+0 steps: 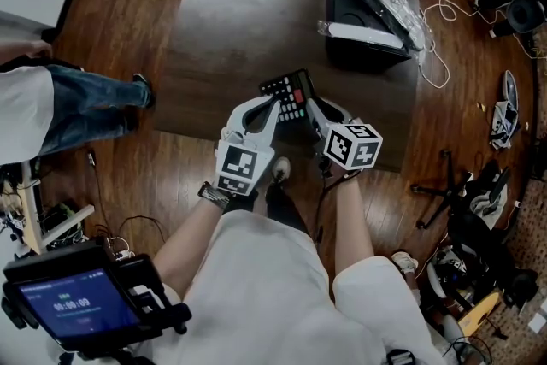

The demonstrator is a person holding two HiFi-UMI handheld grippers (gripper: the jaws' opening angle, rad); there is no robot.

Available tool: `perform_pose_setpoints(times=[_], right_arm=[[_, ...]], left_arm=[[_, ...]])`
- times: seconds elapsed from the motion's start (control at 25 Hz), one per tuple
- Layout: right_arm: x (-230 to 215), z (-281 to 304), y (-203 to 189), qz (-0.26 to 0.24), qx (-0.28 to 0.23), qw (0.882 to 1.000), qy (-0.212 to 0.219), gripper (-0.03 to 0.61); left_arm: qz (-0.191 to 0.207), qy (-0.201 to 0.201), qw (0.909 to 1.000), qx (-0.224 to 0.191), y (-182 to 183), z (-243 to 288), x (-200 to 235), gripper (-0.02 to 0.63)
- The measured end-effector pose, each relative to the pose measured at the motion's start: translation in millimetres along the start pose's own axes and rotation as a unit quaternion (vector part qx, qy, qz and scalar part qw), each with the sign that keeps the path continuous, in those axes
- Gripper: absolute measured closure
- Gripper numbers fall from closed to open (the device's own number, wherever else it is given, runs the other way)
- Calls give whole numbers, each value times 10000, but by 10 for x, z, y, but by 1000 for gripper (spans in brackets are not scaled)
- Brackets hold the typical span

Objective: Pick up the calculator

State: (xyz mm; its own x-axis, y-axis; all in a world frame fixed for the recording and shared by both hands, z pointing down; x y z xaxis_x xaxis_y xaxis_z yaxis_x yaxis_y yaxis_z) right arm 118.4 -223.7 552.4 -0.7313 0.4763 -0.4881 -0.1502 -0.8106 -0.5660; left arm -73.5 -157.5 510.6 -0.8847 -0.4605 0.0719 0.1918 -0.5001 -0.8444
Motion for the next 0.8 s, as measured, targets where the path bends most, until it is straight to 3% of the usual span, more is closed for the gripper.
perform_pose_setpoints(times=[0.36,0.8], right_arm=[[219,-512,270,-153,-969,9950,-191,531],[570,-1162,638,-635,-2229,9720,-391,531]], left_arm=[[156,127,9996,-222,130,-253,-55,607],[391,238,9942,-977,630,-582,-30,607]])
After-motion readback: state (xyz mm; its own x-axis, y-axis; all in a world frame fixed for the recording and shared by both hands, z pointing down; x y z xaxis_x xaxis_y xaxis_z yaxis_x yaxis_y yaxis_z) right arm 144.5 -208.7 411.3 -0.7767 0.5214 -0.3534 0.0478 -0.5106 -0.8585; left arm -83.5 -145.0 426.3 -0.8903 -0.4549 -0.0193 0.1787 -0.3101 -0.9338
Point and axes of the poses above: the fingertips, and each gripper's own axes: z forward along the fingers, x to its left, y out of its top, the point moved 10 cm from there along -z, backward along the fingers, and after that the axes turned 10 degrees about x, right-handed, at the moved point
